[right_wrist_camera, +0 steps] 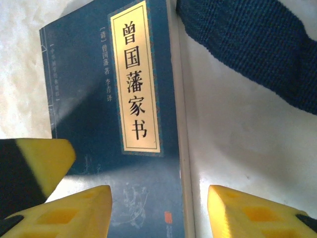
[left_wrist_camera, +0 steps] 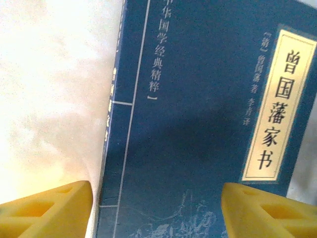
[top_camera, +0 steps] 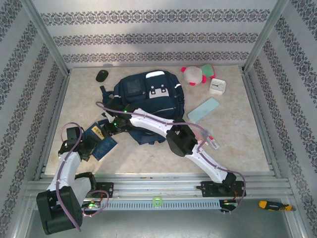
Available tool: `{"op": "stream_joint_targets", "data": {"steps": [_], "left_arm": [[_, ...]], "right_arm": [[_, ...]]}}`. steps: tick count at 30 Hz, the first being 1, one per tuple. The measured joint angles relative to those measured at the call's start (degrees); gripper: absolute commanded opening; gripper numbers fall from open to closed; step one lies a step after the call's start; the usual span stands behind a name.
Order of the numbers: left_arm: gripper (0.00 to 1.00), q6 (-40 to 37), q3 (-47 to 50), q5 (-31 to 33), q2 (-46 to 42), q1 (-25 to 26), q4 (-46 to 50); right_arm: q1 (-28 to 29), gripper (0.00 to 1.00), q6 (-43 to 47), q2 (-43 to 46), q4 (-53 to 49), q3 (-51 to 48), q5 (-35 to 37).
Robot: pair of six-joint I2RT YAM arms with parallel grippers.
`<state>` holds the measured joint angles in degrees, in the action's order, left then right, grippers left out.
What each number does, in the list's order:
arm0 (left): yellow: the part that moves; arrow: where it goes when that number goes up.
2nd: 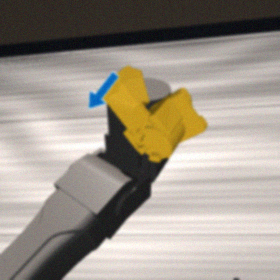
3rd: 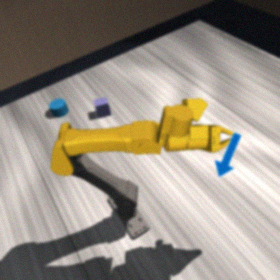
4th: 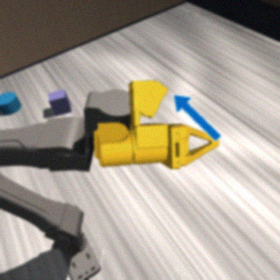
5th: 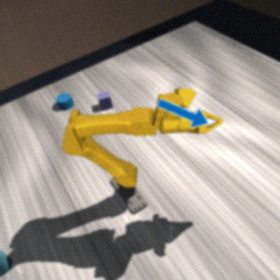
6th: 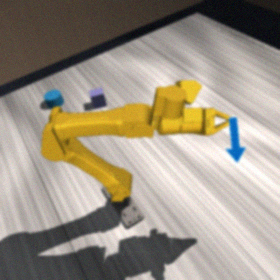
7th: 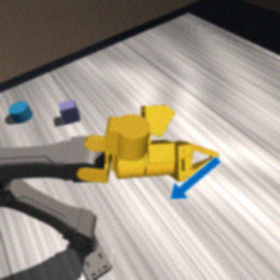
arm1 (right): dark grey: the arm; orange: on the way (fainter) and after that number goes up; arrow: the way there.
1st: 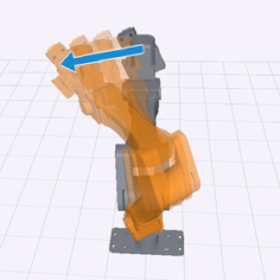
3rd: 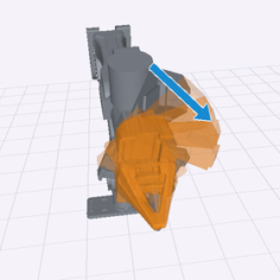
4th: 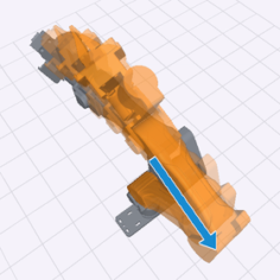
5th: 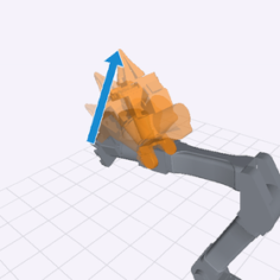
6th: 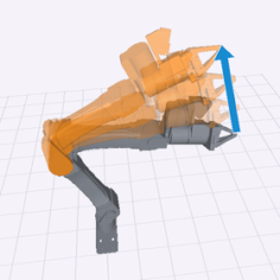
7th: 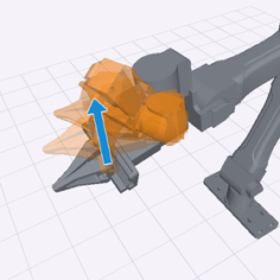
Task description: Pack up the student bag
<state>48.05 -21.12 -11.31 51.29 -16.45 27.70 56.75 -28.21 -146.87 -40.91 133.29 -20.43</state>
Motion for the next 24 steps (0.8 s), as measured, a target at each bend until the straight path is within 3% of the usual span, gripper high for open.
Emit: {"op": "stream_joint_targets", "data": {"steps": [8,13,19,24], "left_arm": [[0.64,-0.5,2.08,-0.59,0.09,-0.07,-2.97],[0.65,-0.87,3.43,-0.57,-1.33,-0.07,-3.8],[0.62,-0.85,3.65,-1.49,-2.69,-0.13,-3.96],[0.61,0.37,3.87,-5.84,-6.84,-0.11,-4.37]], "right_arm": [[-0.76,0.48,1.7,-4.68,-2.08,4.26,-3.96],[-1.22,0.46,2.56,-6.36,-3.96,7.02,-5.18],[-1.79,0.25,2.82,-8.17,-5.16,9.4,-5.66],[-2.54,0.18,2.89,-8.66,-5.62,9.84,-6.03]]}}
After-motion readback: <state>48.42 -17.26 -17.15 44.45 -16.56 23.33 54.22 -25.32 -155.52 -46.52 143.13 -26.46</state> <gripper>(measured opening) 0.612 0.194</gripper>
